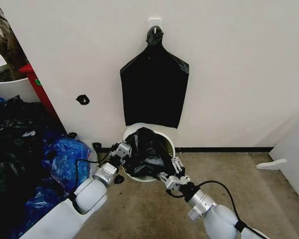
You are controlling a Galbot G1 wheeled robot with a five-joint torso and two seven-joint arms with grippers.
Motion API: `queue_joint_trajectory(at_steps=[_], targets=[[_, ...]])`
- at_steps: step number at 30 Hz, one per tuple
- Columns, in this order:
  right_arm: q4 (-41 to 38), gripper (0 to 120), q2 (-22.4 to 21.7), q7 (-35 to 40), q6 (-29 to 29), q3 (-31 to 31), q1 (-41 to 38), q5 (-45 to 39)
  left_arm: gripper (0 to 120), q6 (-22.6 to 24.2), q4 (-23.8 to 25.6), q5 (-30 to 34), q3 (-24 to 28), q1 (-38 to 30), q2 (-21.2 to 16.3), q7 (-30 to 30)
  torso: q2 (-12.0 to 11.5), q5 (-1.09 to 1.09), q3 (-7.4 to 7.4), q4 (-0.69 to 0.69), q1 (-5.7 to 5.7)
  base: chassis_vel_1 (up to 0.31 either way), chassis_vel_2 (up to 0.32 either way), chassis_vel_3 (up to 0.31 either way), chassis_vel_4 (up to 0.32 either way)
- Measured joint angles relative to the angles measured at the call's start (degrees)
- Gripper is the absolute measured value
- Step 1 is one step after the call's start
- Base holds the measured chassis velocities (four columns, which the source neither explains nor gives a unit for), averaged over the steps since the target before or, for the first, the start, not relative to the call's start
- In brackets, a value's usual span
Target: Place the garbage bag over the trash bin.
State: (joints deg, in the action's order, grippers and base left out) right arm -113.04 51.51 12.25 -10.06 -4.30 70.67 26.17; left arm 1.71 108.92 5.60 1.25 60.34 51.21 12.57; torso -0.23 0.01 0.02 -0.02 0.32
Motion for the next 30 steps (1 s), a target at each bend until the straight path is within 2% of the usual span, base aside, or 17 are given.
queue_joint_trajectory(at_steps=[3,4,9,10,11,15,16,19,21,25,27,29,30], targets=[[-0.31,27,0.16,-0.29,-0.47,0.12,0.01,-2.50,2,-0.59,-0.27,-0.68,0.10,0.03,0.02,-0.20,0.00,0.00,0.00,0.00,0.00,0.000,0.000,0.000,0.000],[-0.31,27,0.16,-0.29,-0.47,0.12,0.01,-2.50,2,-0.59,-0.27,-0.68,0.10,0.03,0.02,-0.20,0.00,0.00,0.00,0.00,0.00,0.000,0.000,0.000,0.000],[-1.93,4,1.11,-0.72,-1.99,-0.48,-0.43,-16.29,2,-3.45,-1.15,-3.54,-0.60,0.71,-0.21,-1.86,0.00,0.00,0.00,-0.01,0.00,0.000,0.000,0.000,0.000],[-1.93,4,1.11,-0.72,-1.99,-0.48,-0.43,-16.29,2,-3.45,-1.15,-3.54,-0.60,0.71,-0.21,-1.86,0.00,0.00,0.00,-0.01,0.00,0.000,0.000,0.000,0.000],[-2.42,1,1.44,-0.67,-2.12,-0.51,-0.66,-19.82,2,-4.59,-1.54,-4.35,-0.85,0.97,-0.38,-2.49,0.00,0.00,0.00,0.00,0.00,0.000,0.000,0.000,0.000],[-4.21,0,2.25,-0.33,-2.04,-0.15,-1.41,-33.22,2,-9.70,-3.33,-7.18,-2.58,1.96,-0.70,-5.48,0.00,-0.01,0.00,0.00,0.00,0.000,0.000,0.000,0.000],[-4.21,0,2.25,-0.33,-2.04,-0.15,-1.41,-33.22,2,-9.70,-3.33,-7.18,-2.58,1.96,-0.70,-5.48,0.00,-0.01,0.00,0.00,0.00,0.000,0.000,0.000,0.000],[-5.34,0,3.00,2.76,-0.84,1.10,-2.80,-49.40,2,-17.02,-5.75,-10.93,-5.34,3.03,-0.68,-9.00,0.00,-0.01,0.00,0.00,0.00,0.000,0.000,0.000,0.000],[-5.20,0,3.35,4.68,-0.53,2.23,-3.82,-56.32,2,-20.12,-6.33,-11.46,-6.66,3.81,-0.97,-10.02,0.00,-0.01,0.00,0.00,0.00,0.000,0.000,0.000,0.000],[-4.01,0,3.72,6.52,-0.19,3.59,-4.64,-61.43,2,-23.34,-6.39,-9.98,-7.53,4.69,-1.23,-11.60,0.00,-0.01,0.00,0.01,0.00,0.000,0.000,0.000,0.000],[-2.11,0,3.88,6.77,-0.12,4.40,-4.84,-63.57,1,-25.09,-5.93,-4.26,-7.79,5.19,-1.22,-14.48,0.00,-0.01,0.00,0.00,0.00,0.000,0.000,0.000,0.000],[-1.01,0,3.89,5.77,-0.51,4.67,-4.78,-63.55,1,-24.89,-5.33,0.19,-7.89,5.25,-1.38,-15.72,0.00,-0.01,0.00,0.00,0.00,0.000,0.000,0.000,0.000],[-1.01,0,3.89,5.77,-0.51,4.67,-4.78,-63.55,1,-24.89,-5.33,0.19,-7.89,5.25,-1.38,-15.72,0.00,-0.01,0.00,0.00,0.00,0.000,0.000,0.000,0.000]])
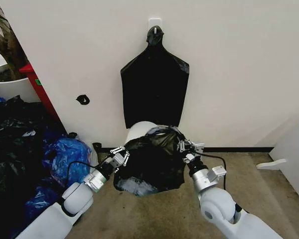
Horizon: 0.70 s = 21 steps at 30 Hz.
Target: Place the garbage bag over the trash bin.
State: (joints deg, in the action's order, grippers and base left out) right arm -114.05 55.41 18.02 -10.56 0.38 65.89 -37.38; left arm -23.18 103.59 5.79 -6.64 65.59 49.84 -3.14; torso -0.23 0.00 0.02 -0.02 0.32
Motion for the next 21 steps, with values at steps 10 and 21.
queue_joint_trajectory(at_steps=[10,21], targets=[[13.32,0,-0.13,-16.09,-14.02,2.18,-0.35,10.91,1,12.47,5.72,25.21,-0.55,-0.88,-4.03,-5.67,0.00,0.02,0.00,-0.01,0.00,0.000,0.000,0.000,0.000],[24.85,17,-1.72,-28.05,-23.96,6.73,-2.67,22.22,1,17.35,6.99,29.80,-0.58,-2.54,-4.39,-5.62,0.00,0.02,0.00,0.00,0.00,0.000,0.000,0.000,0.000]])
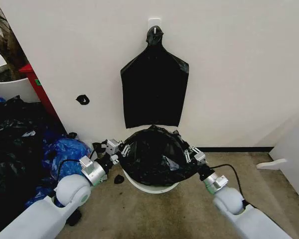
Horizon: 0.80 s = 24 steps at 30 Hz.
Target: Place the garbage bag over the trash bin.
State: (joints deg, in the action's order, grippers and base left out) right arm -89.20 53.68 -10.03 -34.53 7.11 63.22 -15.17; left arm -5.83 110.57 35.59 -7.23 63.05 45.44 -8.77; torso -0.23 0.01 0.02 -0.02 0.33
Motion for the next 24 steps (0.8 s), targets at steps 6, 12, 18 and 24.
queue_joint_trajectory(at_steps=[6,12,18,24], targets=[[3.14,41,-1.17,-12.61,-5.05,2.17,-0.26,-3.58,1,0.87,-0.56,0.02,-0.01,-0.20,0.62,1.32,0.00,0.00,0.00,0.00,0.00,0.000,0.000,0.000,0.000],[5.43,59,-1.65,-23.55,-5.51,6.65,-0.86,-10.03,1,2.16,-0.91,0.36,-0.03,-0.14,0.86,2.43,0.00,0.01,0.00,-0.01,0.00,0.000,0.000,0.000,0.000],[-3.48,82,-2.98,-0.46,5.47,7.62,1.33,-10.49,1,2.76,-1.36,-0.65,0.10,0.55,1.42,3.75,0.00,0.00,-0.01,0.00,0.00,0.000,0.000,0.000,0.000],[-27.19,99,-3.25,23.43,21.90,3.88,7.28,-20.89,1,4.62,-0.91,-1.10,0.54,0.51,2.72,6.66,0.00,-0.01,-0.01,0.01,0.00,0.000,0.000,0.000,0.000]])
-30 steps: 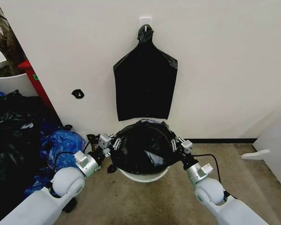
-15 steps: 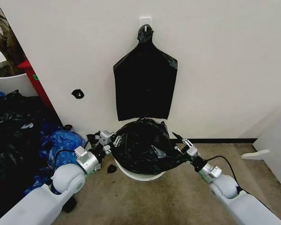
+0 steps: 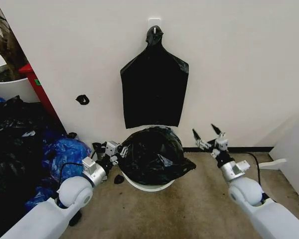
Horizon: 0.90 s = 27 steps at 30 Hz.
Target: Place the garbage bag over the trash bin.
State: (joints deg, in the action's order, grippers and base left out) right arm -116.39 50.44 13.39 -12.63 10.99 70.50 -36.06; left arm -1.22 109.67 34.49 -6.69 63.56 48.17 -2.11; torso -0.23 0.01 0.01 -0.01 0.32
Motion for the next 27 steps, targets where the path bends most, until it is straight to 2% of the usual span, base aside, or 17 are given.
queue_joint_trajectory(at_steps=[1,2,4,5,7,8,10,15,16,19,24,27], targets=[[-3.54,100,0.08,0.47,0.55,-0.87,1.55,-0.69,1,0.20,0.22,-0.02,0.00,-0.03,0.15,0.54,0.00,0.00,0.00,-0.01,0.00,0.000,0.000,0.000,0.000],[-3.54,100,0.08,0.47,0.55,-0.87,1.55,-0.69,1,0.20,0.22,-0.02,0.00,-0.03,0.15,0.54,0.00,0.00,0.00,-0.01,0.00,0.000,0.000,0.000,0.000],[-11.92,100,0.22,1.73,2.65,-3.19,5.17,-1.12,1,0.29,0.71,-1.11,0.06,-0.02,0.32,1.57,0.00,0.00,0.00,-0.02,0.00,0.000,0.000,0.000,0.000],[-13.25,100,0.22,1.91,3.02,-3.62,5.69,-1.12,1,0.23,0.73,-1.36,0.08,-0.01,0.32,1.64,0.00,0.00,0.00,-0.03,0.00,0.000,0.000,0.000,0.000],[-20.49,100,0.02,3.43,7.43,-6.18,8.78,-0.41,1,-1.55,0.89,-5.09,0.35,0.33,0.30,1.85,0.00,-0.03,-0.01,-0.02,-0.02,0.000,0.000,0.000,0.000],[-23.29,100,-0.42,4.46,12.35,-7.23,10.12,0.56,1,-3.03,1.07,-7.75,0.52,0.68,0.22,1.84,0.00,-0.02,-0.01,-0.02,-0.01,0.000,0.000,0.000,0.000],[-24.12,100,-0.70,4.89,14.48,-7.68,10.49,1.10,1,-3.58,1.14,-8.78,0.58,0.81,0.19,1.84,0.00,-0.01,-0.01,-0.02,-0.01,0.000,0.000,0.000,0.000],[-26.51,98,-3.32,10.38,30.17,-9.88,9.98,1.30,1,-8.26,1.97,-17.13,1.26,1.73,0.42,1.39,0.00,-0.01,0.00,0.00,-0.01,0.000,0.000,0.000,0.000],[-26.51,98,-3.32,10.38,30.17,-9.88,9.98,1.30,1,-8.26,1.97,-17.13,1.26,1.73,0.42,1.39,0.00,-0.01,0.00,0.00,-0.01,0.000,0.000,0.000,0.000],[-26.48,90,-3.87,12.85,36.24,-10.51,9.13,-0.47,1,-9.61,2.21,-19.29,1.79,1.64,0.70,0.95,0.00,0.00,0.00,-0.02,-0.01,0.000,0.000,0.000,0.000],[-25.73,87,-3.40,14.45,39.34,-10.48,7.59,-2.91,1,-9.95,2.43,-19.66,2.27,1.44,0.72,0.81,0.00,0.00,0.00,-0.01,-0.01,0.000,0.000,0.000,0.000],[-25.39,77,-3.21,15.65,41.40,-10.07,6.52,-5.44,1,-9.95,2.34,-19.65,2.42,1.06,0.71,0.80,0.00,0.00,0.00,-0.01,0.00,0.000,0.000,0.000,0.000]])
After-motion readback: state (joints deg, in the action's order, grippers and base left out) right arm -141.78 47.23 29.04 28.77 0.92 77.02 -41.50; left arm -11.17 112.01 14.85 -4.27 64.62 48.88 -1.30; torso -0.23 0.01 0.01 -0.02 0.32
